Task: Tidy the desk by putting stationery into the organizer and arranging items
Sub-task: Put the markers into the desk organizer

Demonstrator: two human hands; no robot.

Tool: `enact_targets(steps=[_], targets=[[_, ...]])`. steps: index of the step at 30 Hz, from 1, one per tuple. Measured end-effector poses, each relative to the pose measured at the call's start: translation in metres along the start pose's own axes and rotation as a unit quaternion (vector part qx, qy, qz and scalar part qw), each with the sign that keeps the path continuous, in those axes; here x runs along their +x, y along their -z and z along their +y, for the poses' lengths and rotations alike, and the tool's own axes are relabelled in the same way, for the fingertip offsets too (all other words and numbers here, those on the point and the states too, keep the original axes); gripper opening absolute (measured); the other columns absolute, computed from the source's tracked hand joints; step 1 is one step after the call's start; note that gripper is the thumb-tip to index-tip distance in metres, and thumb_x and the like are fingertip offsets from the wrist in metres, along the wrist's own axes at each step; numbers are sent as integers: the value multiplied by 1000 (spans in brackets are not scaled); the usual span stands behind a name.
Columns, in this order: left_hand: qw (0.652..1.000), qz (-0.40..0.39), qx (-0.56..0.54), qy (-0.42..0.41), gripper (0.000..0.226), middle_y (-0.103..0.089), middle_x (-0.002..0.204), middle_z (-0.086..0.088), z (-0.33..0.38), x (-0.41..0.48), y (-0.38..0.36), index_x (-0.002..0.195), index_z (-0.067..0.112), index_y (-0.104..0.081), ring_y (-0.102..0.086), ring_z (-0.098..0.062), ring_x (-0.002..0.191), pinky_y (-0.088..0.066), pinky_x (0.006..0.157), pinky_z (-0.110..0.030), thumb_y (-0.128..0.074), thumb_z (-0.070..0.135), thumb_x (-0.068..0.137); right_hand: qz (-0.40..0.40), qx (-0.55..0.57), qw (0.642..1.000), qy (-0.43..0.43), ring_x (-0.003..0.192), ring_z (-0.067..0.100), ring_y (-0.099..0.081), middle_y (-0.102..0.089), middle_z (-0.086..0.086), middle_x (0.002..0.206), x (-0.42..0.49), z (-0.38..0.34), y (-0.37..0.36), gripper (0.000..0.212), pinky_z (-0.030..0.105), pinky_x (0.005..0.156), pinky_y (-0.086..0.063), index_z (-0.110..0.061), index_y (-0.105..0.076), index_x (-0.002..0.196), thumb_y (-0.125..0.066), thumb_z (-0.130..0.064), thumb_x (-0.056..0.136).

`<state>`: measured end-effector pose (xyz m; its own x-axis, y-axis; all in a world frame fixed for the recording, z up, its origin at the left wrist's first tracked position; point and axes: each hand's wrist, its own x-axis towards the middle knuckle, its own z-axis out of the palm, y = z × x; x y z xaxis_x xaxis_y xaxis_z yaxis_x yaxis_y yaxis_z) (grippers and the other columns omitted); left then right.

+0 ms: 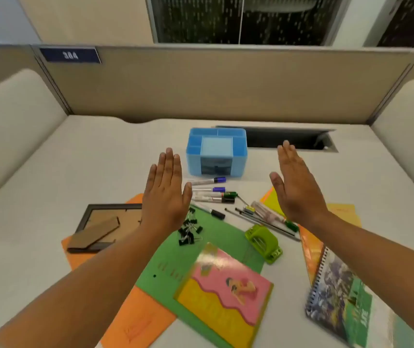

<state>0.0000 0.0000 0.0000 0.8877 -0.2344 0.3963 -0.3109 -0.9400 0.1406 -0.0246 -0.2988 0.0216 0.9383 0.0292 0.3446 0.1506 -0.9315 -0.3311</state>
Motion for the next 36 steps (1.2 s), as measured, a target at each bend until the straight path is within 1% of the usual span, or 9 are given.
enact_targets(steps=[6,9,11,13,17,22,28,33,36], targets=[[996,-81,-46,10,69,-2,162,-10,10,-79,-50,153,5,-10,1,-20,150,-2,121,-38,-21,46,99,-64,44,996,-30,148,9,-2,-3,-4,160,-77,11,-52,68,34,121,-11,-13,-16,154,-21,-50,98],[992,-114,-44,32,72,-5,162,-9,14,-108,-66,153,6,-12,-1,-19,150,-3,121,-37,-20,50,98,-99,37,993,-49,149,9,3,-1,-3,161,-111,17,-67,70,32,121,-7,-17,-9,154,-24,-56,97],[988,-139,-43,42,73,-3,163,-6,15,-126,-73,154,8,-10,1,-18,150,-2,121,-37,-19,54,97,-118,31,991,-49,149,7,5,1,-4,161,-132,17,-73,74,28,121,-4,-17,-8,156,-31,-55,97],[986,-158,-45,43,73,1,163,-3,16,-140,-78,155,13,-7,4,-16,150,-1,120,-37,-20,56,97,-134,19,989,-53,149,9,4,-1,-3,162,-146,17,-77,78,28,121,-6,-14,-7,156,-38,-54,96],[981,-184,-45,47,73,5,163,0,16,-153,-85,155,15,-9,8,-15,149,1,120,-35,-23,57,98,-158,11,982,-103,148,8,3,2,-1,163,-162,18,-82,84,30,121,-8,-15,-4,156,-39,-60,93],[979,-188,-60,57,74,4,163,1,16,-156,-88,155,16,-11,6,-16,150,1,120,-35,-22,59,97,-177,53,969,-163,149,8,2,6,-5,163,-170,17,-82,95,22,117,-6,-16,4,155,-52,-55,90],[977,-192,-67,58,73,-1,162,2,17,-153,-88,154,16,-16,1,-14,149,1,120,-34,-22,58,95,-177,86,961,-193,149,9,-5,-5,-2,163,-168,19,-82,96,19,115,-7,-14,-3,155,-57,-55,88],[980,-147,-115,73,62,-25,159,1,23,-139,-83,145,16,-38,-11,-11,147,-10,120,-36,-37,49,93,-154,136,949,-239,148,12,-12,-14,0,162,-164,17,-77,96,20,113,-11,-14,-10,155,-51,-62,83],[983,-121,-132,46,51,-42,150,-1,26,-123,-81,135,16,-51,-27,-18,144,-21,117,-38,-52,40,90,-101,159,952,-243,144,17,-25,-30,3,157,-157,12,-70,85,30,115,-24,-15,-25,152,-55,-58,85]])
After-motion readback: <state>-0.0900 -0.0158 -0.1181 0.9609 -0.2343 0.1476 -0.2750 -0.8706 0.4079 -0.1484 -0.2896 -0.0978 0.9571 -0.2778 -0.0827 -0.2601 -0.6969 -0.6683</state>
